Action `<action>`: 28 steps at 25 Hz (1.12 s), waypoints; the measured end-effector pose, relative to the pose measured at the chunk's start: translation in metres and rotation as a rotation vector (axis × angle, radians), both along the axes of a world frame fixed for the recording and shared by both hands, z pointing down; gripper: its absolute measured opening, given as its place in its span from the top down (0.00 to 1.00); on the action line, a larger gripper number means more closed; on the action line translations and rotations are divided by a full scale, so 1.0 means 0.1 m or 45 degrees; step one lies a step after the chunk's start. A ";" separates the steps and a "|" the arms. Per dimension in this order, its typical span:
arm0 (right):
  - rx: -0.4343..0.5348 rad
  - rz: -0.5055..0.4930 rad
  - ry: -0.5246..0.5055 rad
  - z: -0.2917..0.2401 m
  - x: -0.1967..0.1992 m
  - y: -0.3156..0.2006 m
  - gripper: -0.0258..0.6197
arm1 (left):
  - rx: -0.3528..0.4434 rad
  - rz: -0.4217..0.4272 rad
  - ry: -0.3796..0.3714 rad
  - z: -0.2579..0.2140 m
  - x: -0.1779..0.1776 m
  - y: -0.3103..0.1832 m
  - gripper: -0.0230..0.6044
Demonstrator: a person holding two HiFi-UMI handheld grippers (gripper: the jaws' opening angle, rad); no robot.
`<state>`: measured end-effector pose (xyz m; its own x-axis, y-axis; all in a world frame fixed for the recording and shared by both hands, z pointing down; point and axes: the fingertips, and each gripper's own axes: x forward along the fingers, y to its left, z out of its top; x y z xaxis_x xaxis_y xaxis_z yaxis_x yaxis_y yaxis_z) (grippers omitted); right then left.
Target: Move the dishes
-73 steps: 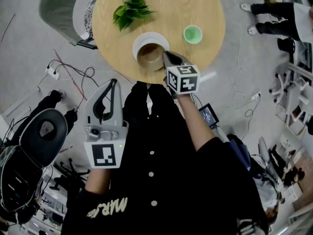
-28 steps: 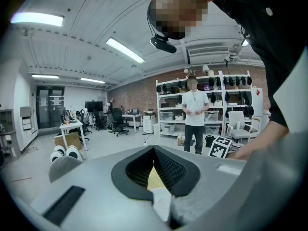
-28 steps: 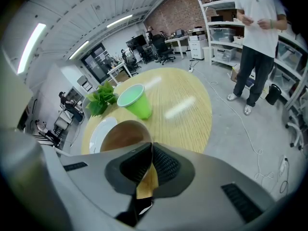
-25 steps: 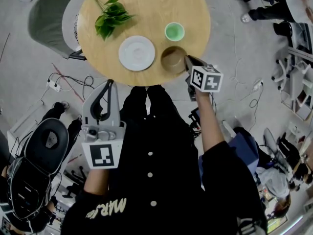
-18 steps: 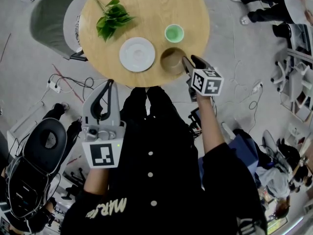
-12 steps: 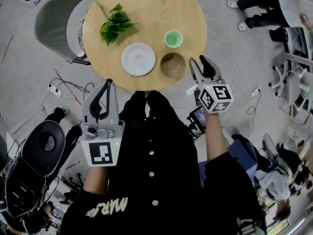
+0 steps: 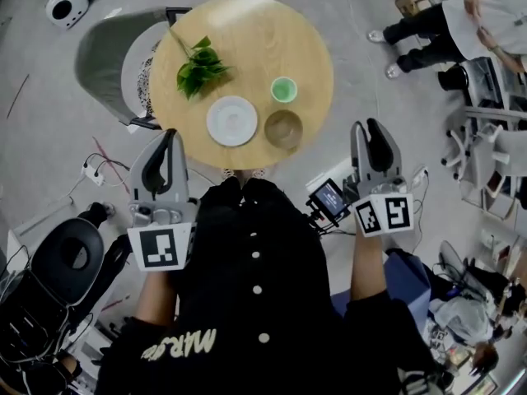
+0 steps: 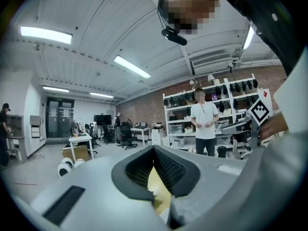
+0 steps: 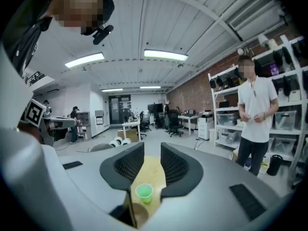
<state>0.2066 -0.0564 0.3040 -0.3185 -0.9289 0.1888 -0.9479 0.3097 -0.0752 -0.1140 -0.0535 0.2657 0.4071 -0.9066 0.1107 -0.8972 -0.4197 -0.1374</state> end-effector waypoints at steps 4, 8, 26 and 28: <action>0.123 0.110 0.006 -0.47 0.18 0.10 0.84 | 0.036 -0.014 0.006 -0.18 -0.12 -0.03 0.96; 0.226 0.194 0.022 -0.77 0.31 0.18 0.94 | 0.069 -0.033 0.030 -0.36 -0.23 -0.03 0.96; 0.284 0.224 0.014 -0.93 0.22 0.38 0.97 | 0.159 -0.120 0.116 -0.84 -0.52 0.07 0.96; 0.285 0.212 0.022 -0.95 0.18 0.37 0.97 | 0.166 -0.117 0.115 -0.87 -0.51 0.08 0.96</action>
